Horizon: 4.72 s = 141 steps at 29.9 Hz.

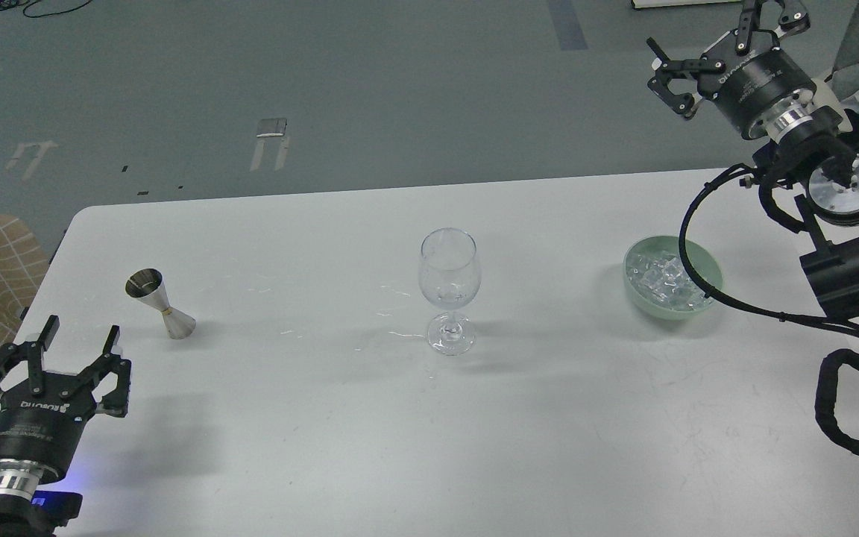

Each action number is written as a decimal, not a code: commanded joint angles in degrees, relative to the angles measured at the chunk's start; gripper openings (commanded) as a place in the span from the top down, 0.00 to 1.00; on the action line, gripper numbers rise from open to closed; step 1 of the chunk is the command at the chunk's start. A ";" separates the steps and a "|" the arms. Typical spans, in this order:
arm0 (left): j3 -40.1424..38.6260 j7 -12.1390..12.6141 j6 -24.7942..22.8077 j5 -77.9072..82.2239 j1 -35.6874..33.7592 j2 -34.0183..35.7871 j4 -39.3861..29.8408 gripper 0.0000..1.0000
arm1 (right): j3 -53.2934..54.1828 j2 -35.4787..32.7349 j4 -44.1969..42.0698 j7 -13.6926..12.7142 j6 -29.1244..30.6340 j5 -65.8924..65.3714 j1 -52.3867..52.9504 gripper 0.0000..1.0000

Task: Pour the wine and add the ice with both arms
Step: 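Release the jigger on the table and move the left gripper back, then grasp the silver jigger with the left gripper and lift it, then carry the jigger with the left gripper above the wine glass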

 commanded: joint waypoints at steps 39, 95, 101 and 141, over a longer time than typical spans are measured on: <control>5.91 2.17 3.34 0.15 -16.14 -6.95 18.52 0.46 | 0.09 -1.33 -0.01 -0.09 -1.23 0.00 -1.60 0.00; 8.37 4.80 -6.32 0.15 -27.66 -7.04 34.08 0.91 | -0.09 -4.14 0.43 -0.18 -1.15 -0.09 -3.44 0.00; 8.29 4.80 -7.08 0.15 -27.75 -8.18 33.12 0.95 | -0.09 -4.58 0.43 -0.18 -1.15 -0.09 -3.44 0.00; 22.87 4.98 2.37 0.59 -32.23 -6.33 5.78 1.00 | -0.09 -7.31 0.43 -0.18 -1.06 0.00 -4.67 0.00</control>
